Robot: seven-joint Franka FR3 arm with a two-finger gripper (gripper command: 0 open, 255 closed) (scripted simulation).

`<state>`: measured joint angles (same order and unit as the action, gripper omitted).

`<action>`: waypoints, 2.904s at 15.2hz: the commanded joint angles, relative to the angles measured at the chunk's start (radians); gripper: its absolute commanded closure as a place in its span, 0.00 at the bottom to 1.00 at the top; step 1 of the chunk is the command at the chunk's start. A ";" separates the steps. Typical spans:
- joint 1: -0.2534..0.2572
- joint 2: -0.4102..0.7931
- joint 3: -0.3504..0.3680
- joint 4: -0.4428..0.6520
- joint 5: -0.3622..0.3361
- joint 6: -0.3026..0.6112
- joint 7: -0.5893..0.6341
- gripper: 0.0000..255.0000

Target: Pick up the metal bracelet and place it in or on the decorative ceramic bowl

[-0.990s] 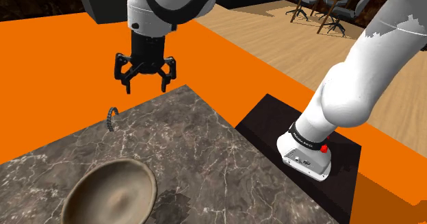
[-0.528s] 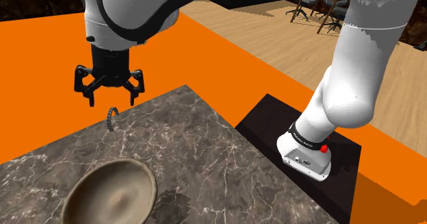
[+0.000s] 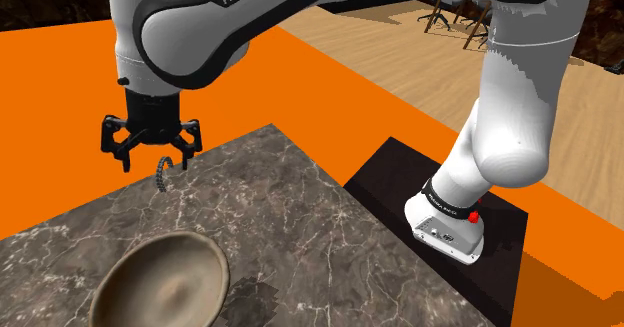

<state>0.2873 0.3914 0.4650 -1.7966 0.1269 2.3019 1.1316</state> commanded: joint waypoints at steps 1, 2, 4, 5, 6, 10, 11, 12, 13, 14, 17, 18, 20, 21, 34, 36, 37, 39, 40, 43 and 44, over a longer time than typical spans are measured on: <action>0.005 0.012 -0.001 -0.005 -0.004 0.017 0.003 0.00; 0.005 0.012 -0.001 -0.004 -0.004 0.017 0.003 0.00; 0.005 0.012 -0.001 -0.004 -0.004 0.017 0.003 0.00; 0.005 0.012 -0.001 -0.004 -0.004 0.017 0.003 0.00; 0.005 0.012 -0.001 -0.004 -0.004 0.017 0.003 0.00; 0.005 0.012 -0.001 -0.004 -0.004 0.016 0.003 1.00; 0.005 0.012 -0.001 -0.004 -0.004 0.016 0.003 1.00; 0.005 0.012 -0.001 -0.004 -0.004 0.016 0.003 1.00; 0.005 0.012 -0.001 -0.004 -0.004 0.016 0.003 1.00; 0.005 0.012 -0.001 -0.004 -0.004 0.016 0.003 1.00; 0.006 0.012 -0.001 -0.004 -0.004 0.016 0.003 1.00; 0.006 0.012 -0.001 -0.004 -0.004 0.016 0.003 1.00; 0.003 -0.001 0.001 0.006 -0.001 -0.006 0.005 1.00; 0.002 -0.007 0.002 0.011 0.000 -0.017 0.007 1.00; -0.007 -0.072 0.011 0.104 0.014 -0.167 0.027 1.00; -0.008 -0.078 0.012 0.122 0.015 -0.191 0.031 1.00; -0.008 -0.082 0.013 0.131 0.015 -0.203 0.033 1.00; -0.009 -0.087 0.013 0.151 0.016 -0.228 0.037 1.00; -0.009 -0.090 0.014 0.161 0.016 -0.240 0.039 1.00; 0.008 -0.126 0.028 0.120 0.025 -0.225 0.071 1.00; 0.017 -0.142 0.036 0.098 0.029 -0.214 0.086 1.00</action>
<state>0.2980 0.2690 0.4938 -1.6680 0.1491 2.0730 1.2054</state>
